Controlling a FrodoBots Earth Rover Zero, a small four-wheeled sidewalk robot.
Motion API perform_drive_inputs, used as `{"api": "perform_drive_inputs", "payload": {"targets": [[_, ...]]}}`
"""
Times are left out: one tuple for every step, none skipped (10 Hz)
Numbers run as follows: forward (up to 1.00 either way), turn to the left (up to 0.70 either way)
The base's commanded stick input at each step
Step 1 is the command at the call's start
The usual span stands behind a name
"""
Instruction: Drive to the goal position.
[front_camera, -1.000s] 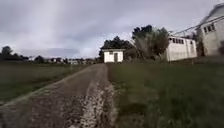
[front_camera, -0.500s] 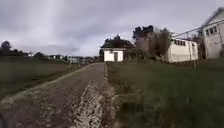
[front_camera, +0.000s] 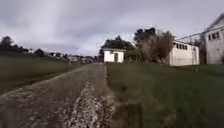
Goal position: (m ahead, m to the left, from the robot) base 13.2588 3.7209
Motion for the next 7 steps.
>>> {"api": "perform_drive_inputs", "payload": {"targets": [[0.7, -0.3], [0.7, -0.32], [0.7, -0.32], [0.7, -0.26], [0.7, -0.22], [0.7, -0.18], [0.7, -0.04]]}}
